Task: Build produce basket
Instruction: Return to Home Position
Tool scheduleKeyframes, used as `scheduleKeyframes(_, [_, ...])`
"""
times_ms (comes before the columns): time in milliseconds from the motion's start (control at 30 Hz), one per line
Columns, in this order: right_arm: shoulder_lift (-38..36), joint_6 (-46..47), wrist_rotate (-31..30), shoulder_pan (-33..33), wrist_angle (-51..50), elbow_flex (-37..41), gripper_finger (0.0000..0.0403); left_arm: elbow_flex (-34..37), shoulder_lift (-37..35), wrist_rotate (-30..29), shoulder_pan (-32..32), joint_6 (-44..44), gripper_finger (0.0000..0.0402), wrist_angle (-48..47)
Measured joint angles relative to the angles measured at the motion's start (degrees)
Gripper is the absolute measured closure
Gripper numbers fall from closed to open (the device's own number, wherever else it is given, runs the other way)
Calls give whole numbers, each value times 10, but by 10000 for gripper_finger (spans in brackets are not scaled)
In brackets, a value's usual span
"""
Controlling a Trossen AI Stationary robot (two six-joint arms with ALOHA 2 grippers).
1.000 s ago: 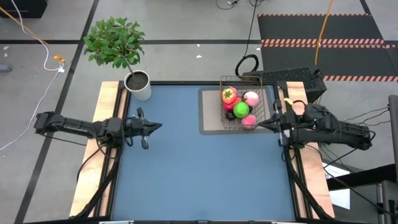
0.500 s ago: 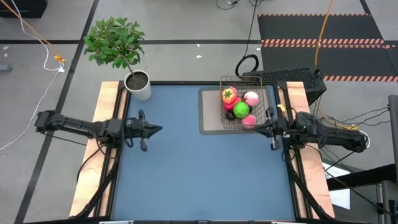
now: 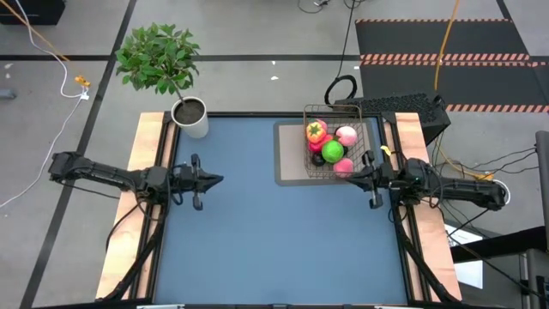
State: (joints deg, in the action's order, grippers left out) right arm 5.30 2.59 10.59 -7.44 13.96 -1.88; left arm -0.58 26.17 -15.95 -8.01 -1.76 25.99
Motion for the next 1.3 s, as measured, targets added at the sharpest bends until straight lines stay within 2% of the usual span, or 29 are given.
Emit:
scheduleKeyframes(233, [1, -1, 0, 0, 18, 8, 403, 0, 0, 0, 0, -5, 398, -1])
scheduleKeyframes(567, [1, -16, -3, 0, 3, 9, 403, 0, 1, 0, 0, -20, 366, -45])
scheduleKeyframes(667, [1, -15, -17, 0, 4, 9, 403, 0, 1, 0, 0, -13, 366, -48])
scheduleKeyframes(1300, [1, -17, -16, 0, 6, 10, 403, 0, 1, 0, 0, -15, 364, -48])
